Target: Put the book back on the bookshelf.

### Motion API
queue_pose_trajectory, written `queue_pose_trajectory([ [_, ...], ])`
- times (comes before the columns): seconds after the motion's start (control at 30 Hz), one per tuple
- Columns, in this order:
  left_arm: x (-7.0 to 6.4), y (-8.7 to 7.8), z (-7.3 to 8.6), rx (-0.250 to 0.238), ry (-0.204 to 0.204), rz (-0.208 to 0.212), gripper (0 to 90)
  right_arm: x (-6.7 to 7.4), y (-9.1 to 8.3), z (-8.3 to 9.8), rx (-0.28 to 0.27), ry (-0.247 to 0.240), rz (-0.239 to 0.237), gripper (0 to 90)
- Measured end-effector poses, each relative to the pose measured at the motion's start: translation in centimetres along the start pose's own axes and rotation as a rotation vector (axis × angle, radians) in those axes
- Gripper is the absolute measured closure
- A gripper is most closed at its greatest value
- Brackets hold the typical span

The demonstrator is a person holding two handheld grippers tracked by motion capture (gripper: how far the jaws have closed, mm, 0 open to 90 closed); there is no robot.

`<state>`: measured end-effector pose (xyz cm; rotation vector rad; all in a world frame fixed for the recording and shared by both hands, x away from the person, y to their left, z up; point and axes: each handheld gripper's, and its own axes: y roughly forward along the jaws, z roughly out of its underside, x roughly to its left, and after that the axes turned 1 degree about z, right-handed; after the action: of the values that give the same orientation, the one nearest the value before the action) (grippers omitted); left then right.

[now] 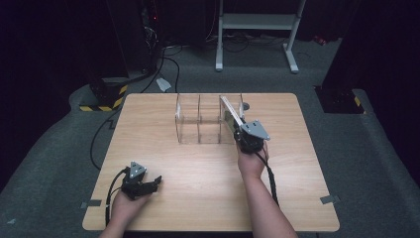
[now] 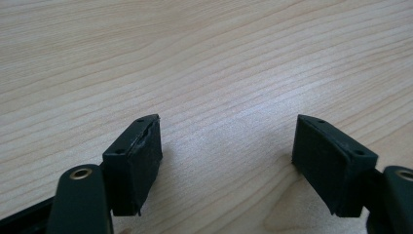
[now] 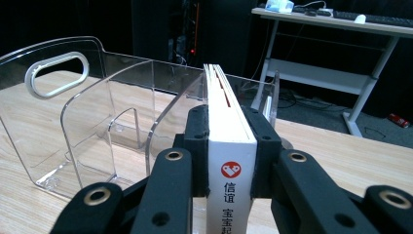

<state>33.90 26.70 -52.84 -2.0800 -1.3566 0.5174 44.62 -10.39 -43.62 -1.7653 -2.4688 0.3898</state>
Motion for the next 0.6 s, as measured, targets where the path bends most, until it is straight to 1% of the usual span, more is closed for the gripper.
queue_pose_trajectory([
  [0.1, -0.08, 0.00, 0.04, -0.002, -0.007, 0.004, 26.7, 0.19, 0.21, 0.04, 0.001, -0.009, 0.005, 75.2],
  [0.27, -0.09, -0.02, 0.05, -0.002, -0.008, 0.005, 26.7, 0.26, 0.45, 0.28, 0.003, -0.001, 0.007, 75.1],
  [0.3, -0.06, -0.04, 0.05, 0.000, -0.003, 0.005, 26.7, 0.25, 0.47, 0.32, 0.003, -0.004, 0.007, 75.2],
  [0.6, -0.07, -0.07, 0.08, -0.001, -0.003, 0.006, 26.8, 0.24, 0.51, 0.88, 0.004, 0.000, 0.011, 75.0],
])
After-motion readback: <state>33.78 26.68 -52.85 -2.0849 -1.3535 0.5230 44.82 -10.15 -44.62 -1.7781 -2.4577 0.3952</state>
